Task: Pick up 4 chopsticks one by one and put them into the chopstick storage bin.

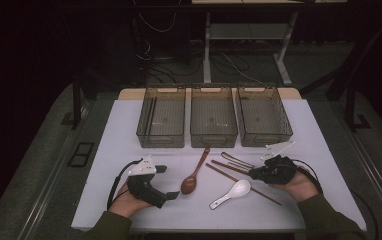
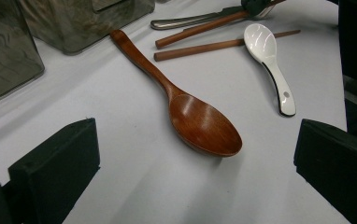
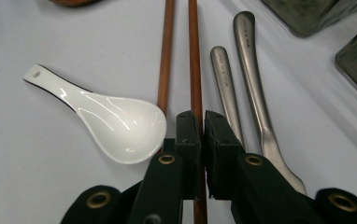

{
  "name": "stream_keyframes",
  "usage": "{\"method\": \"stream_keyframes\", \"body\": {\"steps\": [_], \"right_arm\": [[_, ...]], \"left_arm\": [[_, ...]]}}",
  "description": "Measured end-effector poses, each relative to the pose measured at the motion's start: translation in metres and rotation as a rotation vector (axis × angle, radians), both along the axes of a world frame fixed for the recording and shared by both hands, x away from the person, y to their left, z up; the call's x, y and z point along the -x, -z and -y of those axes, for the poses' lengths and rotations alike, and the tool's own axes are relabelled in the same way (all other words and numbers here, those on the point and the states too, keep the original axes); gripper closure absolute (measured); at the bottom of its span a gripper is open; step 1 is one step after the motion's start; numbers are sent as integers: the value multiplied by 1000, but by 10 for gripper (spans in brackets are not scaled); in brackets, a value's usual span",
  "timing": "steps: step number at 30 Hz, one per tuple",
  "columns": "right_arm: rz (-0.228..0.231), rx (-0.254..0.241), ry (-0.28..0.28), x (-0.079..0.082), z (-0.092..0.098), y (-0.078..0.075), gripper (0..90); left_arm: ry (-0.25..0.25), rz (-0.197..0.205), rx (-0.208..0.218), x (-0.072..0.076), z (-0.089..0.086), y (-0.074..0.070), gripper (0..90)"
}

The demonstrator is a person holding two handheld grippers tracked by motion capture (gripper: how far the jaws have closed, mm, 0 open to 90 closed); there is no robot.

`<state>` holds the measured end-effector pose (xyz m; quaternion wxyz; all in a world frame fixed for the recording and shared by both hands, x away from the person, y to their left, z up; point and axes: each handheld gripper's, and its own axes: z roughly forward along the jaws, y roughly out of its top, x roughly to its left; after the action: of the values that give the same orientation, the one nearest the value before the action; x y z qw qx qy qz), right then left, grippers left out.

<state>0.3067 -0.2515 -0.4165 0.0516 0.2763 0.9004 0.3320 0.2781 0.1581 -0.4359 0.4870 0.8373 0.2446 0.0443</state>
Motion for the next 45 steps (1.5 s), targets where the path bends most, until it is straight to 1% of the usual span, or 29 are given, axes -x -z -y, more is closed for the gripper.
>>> {"method": "stream_keyframes", "body": {"steps": [6, 10, 16, 22, 25, 28, 30, 34, 38, 40, 42, 45], "right_arm": [[5, -27, 0, -2, 3, -5, 844], [8, -54, 5, -3, 6, -10, 844], [15, -80, 9, -7, 9, -15, 844], [19, -106, 6, -12, 6, -19, 844], [24, -111, 6, -14, 3, -21, 844], [26, -126, 15, -15, 0, -23, 844], [27, -125, 13, -17, -3, -24, 844], [27, -143, 25, -20, -5, -27, 844], [36, -153, 35, -26, -7, -31, 844], [35, -161, 37, -29, -7, -33, 844], [35, -168, 44, -31, -7, -34, 844], [46, -174, 55, -34, -8, -37, 844]], "left_arm": [[-2, -1, 2, 0, -1, 0, 0], [-5, -5, 6, -2, -1, 0, 0], [-10, -1, 12, -3, -2, 1, 0], [-10, -1, 6, -6, -1, 1, 0], [-8, 2, 6, -7, 0, 1, 0], [-4, 1, 8, -7, 0, 1, 0], [-1, 3, 8, -7, 0, 1, 0], [1, -2, 2, -7, 1, 2, 0], [1, 0, 11, -9, 2, 3, 0], [1, -5, 8, -9, 2, 3, 0], [-1, -2, 6, -9, 2, 3, 0], [-4, 0, 2, -7, 2, 2, 0]]}}
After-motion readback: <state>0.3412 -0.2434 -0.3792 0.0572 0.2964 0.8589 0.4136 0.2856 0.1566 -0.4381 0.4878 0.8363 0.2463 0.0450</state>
